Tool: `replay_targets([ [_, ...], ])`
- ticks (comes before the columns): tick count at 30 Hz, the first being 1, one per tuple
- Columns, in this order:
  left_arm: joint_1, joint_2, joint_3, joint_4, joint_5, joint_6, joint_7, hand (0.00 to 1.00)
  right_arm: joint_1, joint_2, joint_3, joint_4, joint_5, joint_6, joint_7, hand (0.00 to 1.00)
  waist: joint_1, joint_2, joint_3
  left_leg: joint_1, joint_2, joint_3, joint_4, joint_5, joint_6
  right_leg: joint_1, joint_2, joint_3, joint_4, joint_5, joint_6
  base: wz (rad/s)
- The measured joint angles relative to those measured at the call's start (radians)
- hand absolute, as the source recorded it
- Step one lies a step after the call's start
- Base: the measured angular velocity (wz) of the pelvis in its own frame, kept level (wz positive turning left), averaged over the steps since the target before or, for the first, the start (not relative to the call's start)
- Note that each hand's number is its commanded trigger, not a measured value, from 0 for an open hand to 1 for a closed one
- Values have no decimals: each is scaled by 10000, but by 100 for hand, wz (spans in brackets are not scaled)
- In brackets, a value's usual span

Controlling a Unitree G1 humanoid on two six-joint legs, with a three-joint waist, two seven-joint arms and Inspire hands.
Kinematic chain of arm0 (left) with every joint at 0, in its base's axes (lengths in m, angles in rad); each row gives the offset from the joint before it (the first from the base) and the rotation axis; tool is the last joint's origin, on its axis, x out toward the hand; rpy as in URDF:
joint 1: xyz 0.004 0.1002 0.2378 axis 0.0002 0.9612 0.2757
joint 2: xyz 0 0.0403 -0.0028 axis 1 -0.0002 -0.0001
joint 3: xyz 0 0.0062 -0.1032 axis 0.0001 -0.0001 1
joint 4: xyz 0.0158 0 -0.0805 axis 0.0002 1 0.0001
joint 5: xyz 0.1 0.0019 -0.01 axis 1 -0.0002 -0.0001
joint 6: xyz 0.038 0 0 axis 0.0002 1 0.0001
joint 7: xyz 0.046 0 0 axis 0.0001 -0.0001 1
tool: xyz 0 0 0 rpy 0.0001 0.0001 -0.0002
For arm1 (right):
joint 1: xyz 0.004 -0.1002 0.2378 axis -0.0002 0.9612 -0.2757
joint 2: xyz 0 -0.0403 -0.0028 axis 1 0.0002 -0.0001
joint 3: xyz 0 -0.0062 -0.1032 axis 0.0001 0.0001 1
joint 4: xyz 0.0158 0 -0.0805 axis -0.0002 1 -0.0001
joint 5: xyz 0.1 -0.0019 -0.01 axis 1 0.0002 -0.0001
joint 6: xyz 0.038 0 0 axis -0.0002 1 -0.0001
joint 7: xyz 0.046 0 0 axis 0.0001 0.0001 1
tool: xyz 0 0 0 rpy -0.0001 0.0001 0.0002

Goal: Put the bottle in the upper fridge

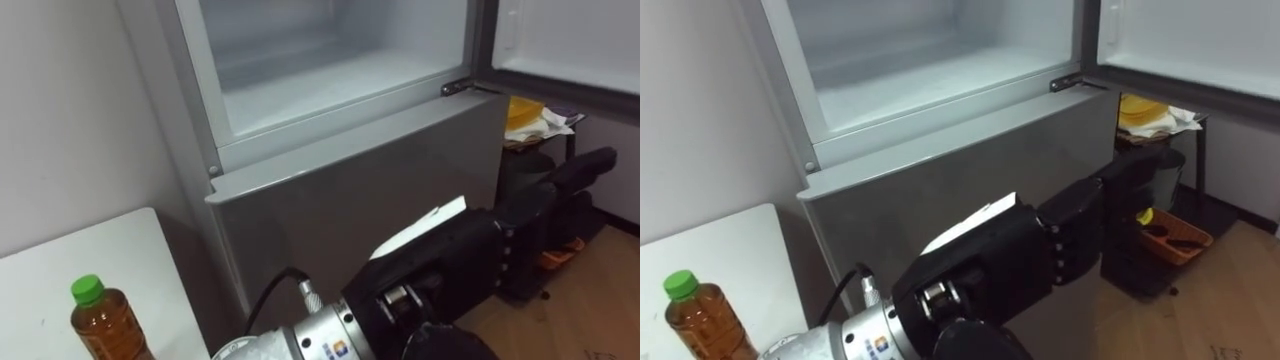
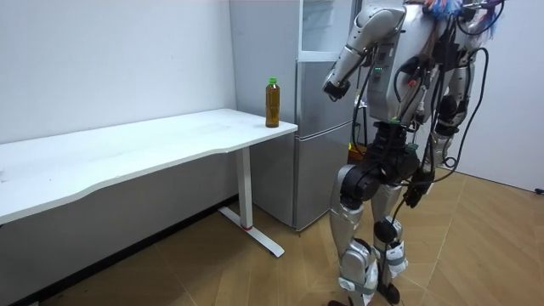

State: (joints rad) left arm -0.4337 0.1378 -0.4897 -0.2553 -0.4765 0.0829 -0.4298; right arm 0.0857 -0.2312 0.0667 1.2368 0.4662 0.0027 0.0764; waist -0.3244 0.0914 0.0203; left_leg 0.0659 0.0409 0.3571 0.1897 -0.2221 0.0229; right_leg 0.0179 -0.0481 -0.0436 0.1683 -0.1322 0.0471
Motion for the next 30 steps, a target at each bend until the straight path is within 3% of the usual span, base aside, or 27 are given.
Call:
replay_targets([
  [11, 58, 17, -69, 1230, 236, 21, -241, 0, -59, 31, 195, -55, 8, -6, -92, 0, 8, -18, -2, 134, -7, -99, -15, 7, -9, 171, -13, -87, 18, -24, -7, 2],
  [17, 581, 324, -69, 1225, 973, 51, -502, 0, -87, 141, 188, -142, -100, 0, -79, 0, 92, -176, -48, 115, -9, -334, -11, 43, -59, 168, -10, -285, 16, -77, -59, 10],
  [20, 1265, 447, -67, 1244, 970, 57, -552, 0, -59, 174, 190, -266, -33, 0, -72, 0, 172, -233, -44, 110, -14, -442, -29, 69, -92, 213, -18, -421, 16, -115, -87, 12],
  [24, 2715, 673, -44, 1745, 1036, 289, -563, 0, -44, 331, 208, -308, 120, 15, -9, 0, 350, -424, -75, 61, 1, -737, 48, 102, -144, 324, -14, -675, 0, -196, -149, 18],
  [30, 4687, 808, 525, 2321, 2614, 388, -516, 0, 41, 450, 168, -454, -376, -18, -72, 0, 1119, -665, -112, -4, 7, -934, 114, 109, -157, 346, -29, -882, 0, -242, -175, 10],
])
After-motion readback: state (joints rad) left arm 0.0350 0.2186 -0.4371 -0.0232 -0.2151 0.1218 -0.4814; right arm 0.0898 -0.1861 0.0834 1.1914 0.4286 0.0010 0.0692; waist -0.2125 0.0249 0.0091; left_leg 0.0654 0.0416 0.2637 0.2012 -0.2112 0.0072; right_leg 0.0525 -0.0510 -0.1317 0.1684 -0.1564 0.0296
